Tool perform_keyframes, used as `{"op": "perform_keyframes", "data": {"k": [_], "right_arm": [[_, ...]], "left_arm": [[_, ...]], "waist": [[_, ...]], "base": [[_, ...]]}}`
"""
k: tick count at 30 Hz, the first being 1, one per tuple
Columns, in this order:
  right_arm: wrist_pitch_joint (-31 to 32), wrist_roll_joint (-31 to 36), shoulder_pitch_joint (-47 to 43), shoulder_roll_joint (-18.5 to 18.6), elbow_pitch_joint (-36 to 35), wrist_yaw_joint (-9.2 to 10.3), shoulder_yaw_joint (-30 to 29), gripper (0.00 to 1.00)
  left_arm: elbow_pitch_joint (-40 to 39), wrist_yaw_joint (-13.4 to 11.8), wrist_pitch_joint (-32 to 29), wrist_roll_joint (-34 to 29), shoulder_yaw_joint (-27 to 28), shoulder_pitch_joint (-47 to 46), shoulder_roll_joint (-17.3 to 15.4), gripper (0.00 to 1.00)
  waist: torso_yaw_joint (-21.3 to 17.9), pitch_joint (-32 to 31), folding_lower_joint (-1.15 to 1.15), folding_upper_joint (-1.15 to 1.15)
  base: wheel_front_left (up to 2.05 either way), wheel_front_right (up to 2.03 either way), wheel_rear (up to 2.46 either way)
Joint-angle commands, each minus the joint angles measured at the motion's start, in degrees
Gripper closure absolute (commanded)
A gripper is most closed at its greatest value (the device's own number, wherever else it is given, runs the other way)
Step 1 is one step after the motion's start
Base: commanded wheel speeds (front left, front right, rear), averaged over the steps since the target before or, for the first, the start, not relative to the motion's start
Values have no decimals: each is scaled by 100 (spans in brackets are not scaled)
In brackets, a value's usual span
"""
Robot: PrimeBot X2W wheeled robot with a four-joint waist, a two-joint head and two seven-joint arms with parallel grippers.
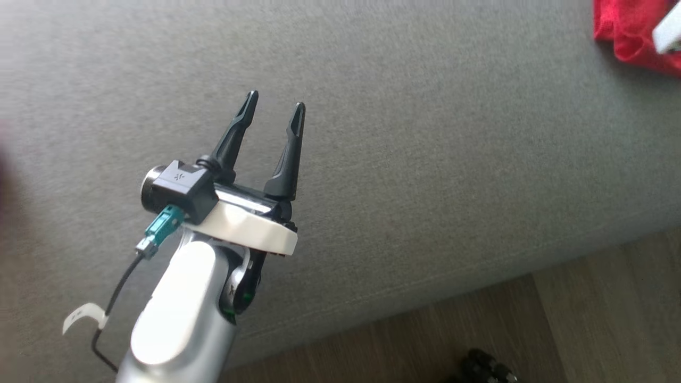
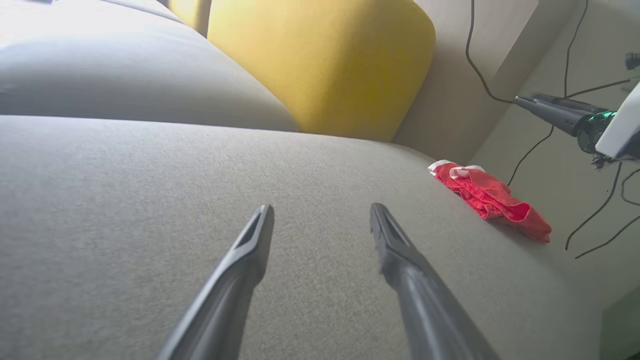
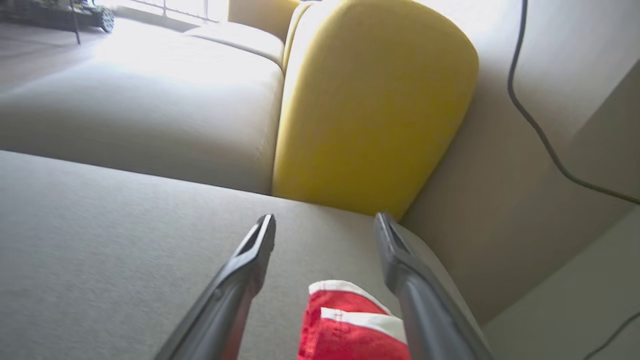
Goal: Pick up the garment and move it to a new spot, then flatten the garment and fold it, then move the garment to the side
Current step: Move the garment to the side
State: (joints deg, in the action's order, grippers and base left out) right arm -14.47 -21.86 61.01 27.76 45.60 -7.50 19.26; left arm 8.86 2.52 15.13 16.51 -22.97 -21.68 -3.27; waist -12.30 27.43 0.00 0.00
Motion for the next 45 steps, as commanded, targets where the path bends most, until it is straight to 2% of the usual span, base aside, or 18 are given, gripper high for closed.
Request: {"op": "perform_keyframes", "data": {"k": [1, 12, 19, 25, 28, 31, 35, 39, 45], "right_arm": [[-37, -56, -235, -21, -230, 1, 50, 0], [-33, -64, -1123, -618, -1264, 1, 398, 0], [-46, 131, -2169, -1219, -1605, 1, -198, 0], [-51, 715, -3167, -1751, -2261, 1, -821, 0], [-51, 1400, -3833, -2036, -2628, 1, -1070, 0], [-51, 1541, -4247, -2296, -2787, 1, -1305, 0], [-52, 1762, -4646, -2426, -3030, 1, -1467, 0], [-52, 1733, -4906, -2477, -3203, 1, -1635, 0], [-52, 1559, -5062, -2486, -3362, 1, -1564, 0]], "left_arm": [[-227, -8, -13, 53, 218, 62, 9, 0], [-477, -269, -13, 466, 604, 587, 37, 0], [-485, -473, -13, 554, 901, 1053, 38, 0], [-483, -546, -13, 588, 1058, 1363, 38, 0], [-414, -501, -13, 477, 1101, 1493, 39, 0], [-374, -519, -13, 488, 1158, 1591, 39, 0], [-329, -520, -13, 459, 1145, 1681, 39, 0], [-306, -523, -13, 436, 1107, 1734, 39, 0], [-317, -547, -13, 455, 1101, 1769, 39, 0]], "waist": [[250, -313, 0, 0], [908, -1214, 0, 0], [1227, -1645, 0, 0], [1330, -1790, 0, 0], [1362, -1865, 0, 0], [1354, -1939, 0, 0], [1354, -2025, 0, 0], [1350, -2079, 0, 0], [1334, -2114, 0, 0]], "base": [[0, 0, 0], [0, 0, 0], [0, 0, 0], [0, 0, 0], [0, 0, 0], [0, 0, 0], [0, 0, 0], [0, 0, 0], [0, 0, 0]]}}
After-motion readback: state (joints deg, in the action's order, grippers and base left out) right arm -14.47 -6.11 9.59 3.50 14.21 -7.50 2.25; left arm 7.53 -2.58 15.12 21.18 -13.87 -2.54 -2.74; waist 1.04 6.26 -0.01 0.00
